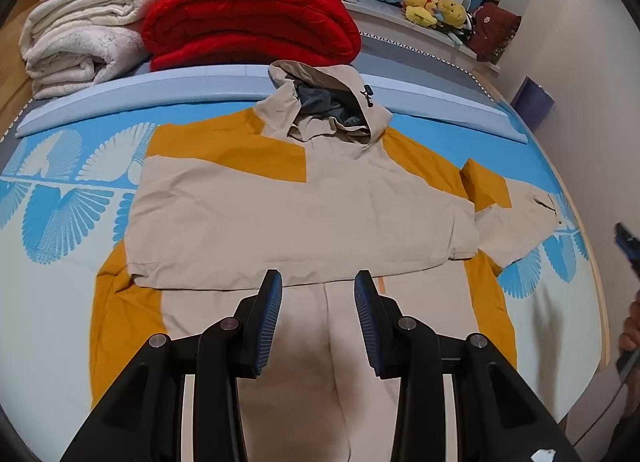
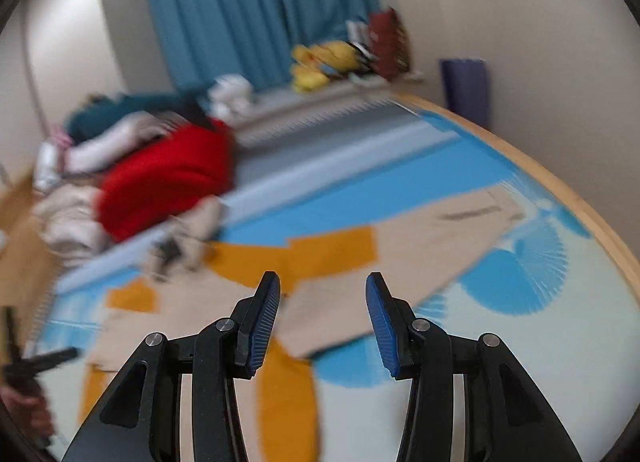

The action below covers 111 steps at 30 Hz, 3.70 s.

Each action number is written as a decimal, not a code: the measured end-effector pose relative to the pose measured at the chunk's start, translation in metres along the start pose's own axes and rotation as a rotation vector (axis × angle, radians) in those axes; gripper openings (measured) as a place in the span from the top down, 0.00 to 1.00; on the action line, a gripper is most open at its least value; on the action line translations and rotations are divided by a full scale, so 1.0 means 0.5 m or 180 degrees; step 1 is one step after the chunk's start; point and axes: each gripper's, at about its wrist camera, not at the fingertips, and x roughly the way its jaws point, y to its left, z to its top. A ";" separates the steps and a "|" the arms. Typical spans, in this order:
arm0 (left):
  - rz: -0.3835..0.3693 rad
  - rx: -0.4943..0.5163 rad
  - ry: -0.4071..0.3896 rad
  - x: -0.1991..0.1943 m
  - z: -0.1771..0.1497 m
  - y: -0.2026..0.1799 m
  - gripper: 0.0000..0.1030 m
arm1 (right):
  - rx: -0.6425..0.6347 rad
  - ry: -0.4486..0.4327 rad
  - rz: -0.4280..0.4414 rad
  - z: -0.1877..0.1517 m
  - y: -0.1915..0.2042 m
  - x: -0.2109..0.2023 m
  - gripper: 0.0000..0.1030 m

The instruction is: Fold large clothes

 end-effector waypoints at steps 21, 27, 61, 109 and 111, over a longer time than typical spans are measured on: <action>0.0121 -0.0028 0.0200 0.090 0.020 0.017 0.67 | 0.0964 0.0318 -0.0767 0.010 -0.369 0.348 0.59; 0.0127 0.0099 0.0259 0.111 0.010 0.006 0.67 | 0.1207 0.0512 -0.0876 0.007 -0.450 0.463 0.59; 0.0238 -0.0515 0.0038 0.042 0.097 0.168 0.67 | -0.0318 -0.0459 -0.0340 0.199 0.126 0.365 0.97; -0.0195 0.0664 0.0292 0.276 0.008 -0.087 0.56 | 0.1345 0.1820 0.0467 -0.149 0.185 0.382 0.98; -0.0096 0.0708 0.0347 0.300 0.003 -0.091 0.56 | 0.1326 0.1871 0.0394 -0.159 0.187 0.387 0.98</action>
